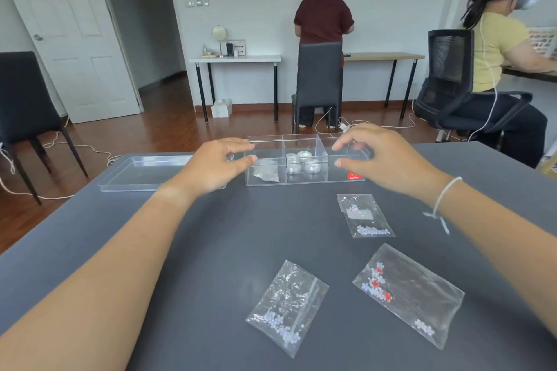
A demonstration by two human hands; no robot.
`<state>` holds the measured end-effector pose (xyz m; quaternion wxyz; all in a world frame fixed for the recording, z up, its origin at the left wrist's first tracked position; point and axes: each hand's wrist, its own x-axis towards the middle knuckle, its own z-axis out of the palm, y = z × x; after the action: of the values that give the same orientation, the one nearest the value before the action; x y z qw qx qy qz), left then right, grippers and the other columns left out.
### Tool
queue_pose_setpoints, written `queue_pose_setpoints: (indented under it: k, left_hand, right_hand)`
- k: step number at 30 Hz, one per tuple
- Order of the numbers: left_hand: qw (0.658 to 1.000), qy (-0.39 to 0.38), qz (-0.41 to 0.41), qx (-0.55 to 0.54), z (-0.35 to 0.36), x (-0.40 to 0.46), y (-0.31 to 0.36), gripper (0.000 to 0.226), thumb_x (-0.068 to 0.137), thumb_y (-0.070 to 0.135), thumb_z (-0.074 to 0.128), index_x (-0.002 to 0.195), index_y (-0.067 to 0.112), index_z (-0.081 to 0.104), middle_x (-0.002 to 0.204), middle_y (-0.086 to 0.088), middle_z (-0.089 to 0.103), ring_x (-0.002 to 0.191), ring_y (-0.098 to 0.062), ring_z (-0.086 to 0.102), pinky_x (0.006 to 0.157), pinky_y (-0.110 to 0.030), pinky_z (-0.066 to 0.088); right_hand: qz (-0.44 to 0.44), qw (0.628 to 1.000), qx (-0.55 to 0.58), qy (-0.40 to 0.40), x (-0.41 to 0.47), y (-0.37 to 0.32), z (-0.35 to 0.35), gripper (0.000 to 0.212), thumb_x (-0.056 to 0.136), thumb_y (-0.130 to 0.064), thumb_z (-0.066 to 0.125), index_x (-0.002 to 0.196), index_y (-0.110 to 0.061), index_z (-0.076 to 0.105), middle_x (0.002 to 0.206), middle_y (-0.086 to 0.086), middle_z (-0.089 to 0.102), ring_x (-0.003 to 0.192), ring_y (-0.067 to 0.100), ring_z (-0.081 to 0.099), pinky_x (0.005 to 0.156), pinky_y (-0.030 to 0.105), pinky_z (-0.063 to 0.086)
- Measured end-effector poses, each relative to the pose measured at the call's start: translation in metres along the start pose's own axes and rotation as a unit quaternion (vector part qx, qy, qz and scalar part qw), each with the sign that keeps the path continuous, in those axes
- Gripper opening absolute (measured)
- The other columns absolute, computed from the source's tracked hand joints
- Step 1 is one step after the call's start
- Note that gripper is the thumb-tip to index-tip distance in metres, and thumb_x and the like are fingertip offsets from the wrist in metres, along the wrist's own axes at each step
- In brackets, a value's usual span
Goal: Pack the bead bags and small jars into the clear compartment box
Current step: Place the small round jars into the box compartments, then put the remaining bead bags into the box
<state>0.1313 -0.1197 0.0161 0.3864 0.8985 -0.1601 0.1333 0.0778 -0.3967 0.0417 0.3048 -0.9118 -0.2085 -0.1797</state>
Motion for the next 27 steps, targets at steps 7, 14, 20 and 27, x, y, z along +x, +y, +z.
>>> queue_pose_setpoints:
  k: [7, 14, 20, 27]
  left_hand:
    - [0.989, 0.024, 0.108, 0.094, -0.001, -0.014, 0.038, 0.031, 0.081, 0.029, 0.063, 0.111, 0.025, 0.064, 0.115, 0.006, 0.06, 0.107, -0.016, 0.052, 0.094, -0.022, 0.036]
    - [0.962, -0.262, 0.075, -0.019, 0.005, -0.058, 0.076, 0.025, 0.071, 0.038, 0.072, 0.095, 0.045, 0.067, 0.091, 0.018, 0.067, 0.074, -0.004, 0.053, 0.065, -0.006, 0.038]
    - [0.913, -0.407, 0.033, 0.018, 0.008, -0.072, 0.083, 0.032, 0.066, 0.038, 0.074, 0.096, 0.046, 0.066, 0.087, 0.023, 0.062, 0.078, -0.009, 0.048, 0.066, -0.014, 0.038]
    - [0.884, -0.462, 0.007, 0.071, 0.006, -0.081, 0.087, 0.042, 0.061, 0.042, 0.075, 0.099, 0.049, 0.06, 0.094, 0.023, 0.052, 0.083, -0.008, 0.045, 0.071, -0.015, 0.038]
  right_hand:
    - [0.077, 0.995, 0.014, -0.069, -0.034, 0.019, 0.004, 0.017, 0.075, -0.035, 0.068, 0.089, -0.038, 0.059, 0.096, -0.013, 0.058, 0.08, 0.001, 0.049, 0.067, 0.013, 0.036]
    - [0.127, 0.982, -0.01, -0.136, -0.039, 0.036, 0.003, 0.034, 0.073, -0.044, 0.068, 0.104, -0.031, 0.061, 0.1, -0.012, 0.054, 0.083, -0.002, 0.046, 0.066, 0.015, 0.034]
    - [0.129, 0.982, -0.012, -0.136, -0.038, 0.037, 0.005, 0.026, 0.073, -0.044, 0.067, 0.095, -0.032, 0.063, 0.092, -0.012, 0.051, 0.082, 0.003, 0.049, 0.067, 0.016, 0.036]
    - [0.134, 0.982, -0.01, -0.132, -0.039, 0.037, 0.006, 0.026, 0.074, -0.043, 0.067, 0.097, -0.031, 0.063, 0.088, -0.014, 0.05, 0.079, 0.004, 0.048, 0.062, 0.015, 0.034]
